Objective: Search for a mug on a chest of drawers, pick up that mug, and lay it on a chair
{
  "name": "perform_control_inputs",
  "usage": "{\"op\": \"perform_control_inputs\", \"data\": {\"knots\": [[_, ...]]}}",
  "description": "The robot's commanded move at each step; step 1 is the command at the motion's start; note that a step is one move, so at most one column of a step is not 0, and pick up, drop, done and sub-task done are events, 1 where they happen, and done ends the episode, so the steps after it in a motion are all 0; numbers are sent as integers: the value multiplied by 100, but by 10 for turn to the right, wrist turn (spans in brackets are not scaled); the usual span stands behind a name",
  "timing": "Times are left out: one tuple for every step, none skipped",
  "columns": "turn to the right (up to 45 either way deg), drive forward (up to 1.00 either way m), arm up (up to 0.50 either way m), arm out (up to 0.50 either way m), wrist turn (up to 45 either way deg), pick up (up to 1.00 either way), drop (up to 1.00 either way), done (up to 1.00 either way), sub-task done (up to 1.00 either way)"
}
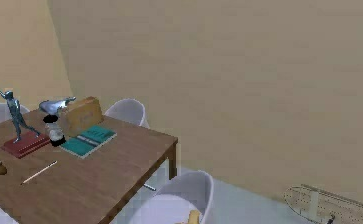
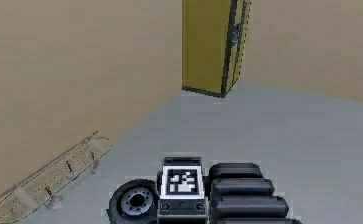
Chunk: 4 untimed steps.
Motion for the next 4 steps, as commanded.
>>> {"op": "perform_control_inputs", "data": {"knots": [[30,0,0,0,0,0,0,0,0],[-450,0,0,0,0,0,0,0,0],[-450,0,0,0,0,0,0,0,0],[-450,0,0,0,0,0,0,0,0]]}}
